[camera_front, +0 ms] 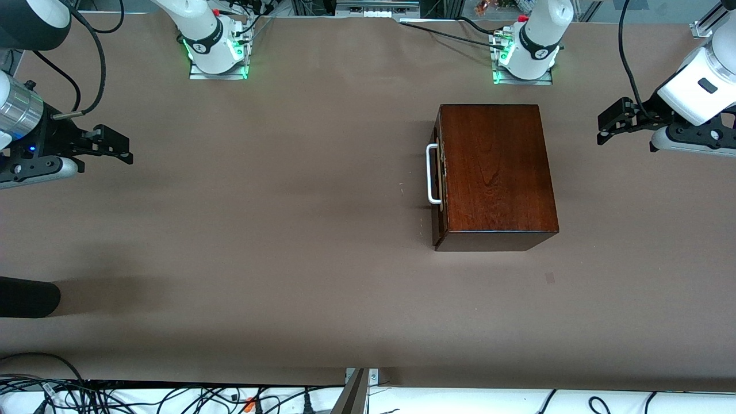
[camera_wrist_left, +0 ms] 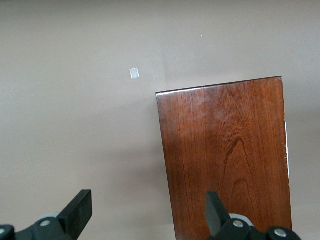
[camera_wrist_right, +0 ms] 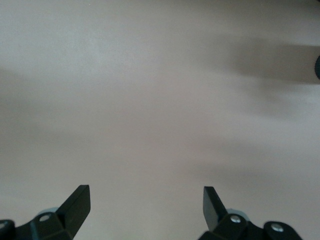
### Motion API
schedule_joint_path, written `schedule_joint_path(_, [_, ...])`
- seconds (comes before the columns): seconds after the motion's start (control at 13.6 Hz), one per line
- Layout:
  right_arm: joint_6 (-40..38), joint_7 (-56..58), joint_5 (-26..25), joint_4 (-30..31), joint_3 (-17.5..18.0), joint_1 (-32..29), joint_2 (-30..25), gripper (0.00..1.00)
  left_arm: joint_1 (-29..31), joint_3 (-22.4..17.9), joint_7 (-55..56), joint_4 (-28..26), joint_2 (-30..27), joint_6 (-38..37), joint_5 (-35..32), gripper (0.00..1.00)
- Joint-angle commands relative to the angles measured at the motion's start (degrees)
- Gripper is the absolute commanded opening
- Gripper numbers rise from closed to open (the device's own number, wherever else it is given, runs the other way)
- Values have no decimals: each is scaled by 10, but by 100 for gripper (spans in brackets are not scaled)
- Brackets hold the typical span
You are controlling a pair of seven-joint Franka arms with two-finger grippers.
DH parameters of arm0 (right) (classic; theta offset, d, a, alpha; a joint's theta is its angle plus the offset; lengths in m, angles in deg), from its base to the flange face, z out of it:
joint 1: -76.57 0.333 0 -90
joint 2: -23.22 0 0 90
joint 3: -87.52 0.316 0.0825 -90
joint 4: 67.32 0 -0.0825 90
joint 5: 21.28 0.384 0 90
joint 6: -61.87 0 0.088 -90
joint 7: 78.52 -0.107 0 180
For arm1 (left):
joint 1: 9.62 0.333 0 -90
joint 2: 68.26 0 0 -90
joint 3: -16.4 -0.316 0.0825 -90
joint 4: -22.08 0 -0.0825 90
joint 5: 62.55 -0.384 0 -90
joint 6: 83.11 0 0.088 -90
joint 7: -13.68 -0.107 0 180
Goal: Open drawer, take yellow block, close drawer
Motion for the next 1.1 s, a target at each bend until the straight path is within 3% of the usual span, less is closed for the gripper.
schedule_joint_path(0.0, [-3,1,10,-6,1,-4,1,100,2,5,-4,4,-9,-2,-10,100])
schedule_joint_path(1.03, [-1,1,10,-8,2,0,0,100,2,6,14,9,-9,-17,-6,100])
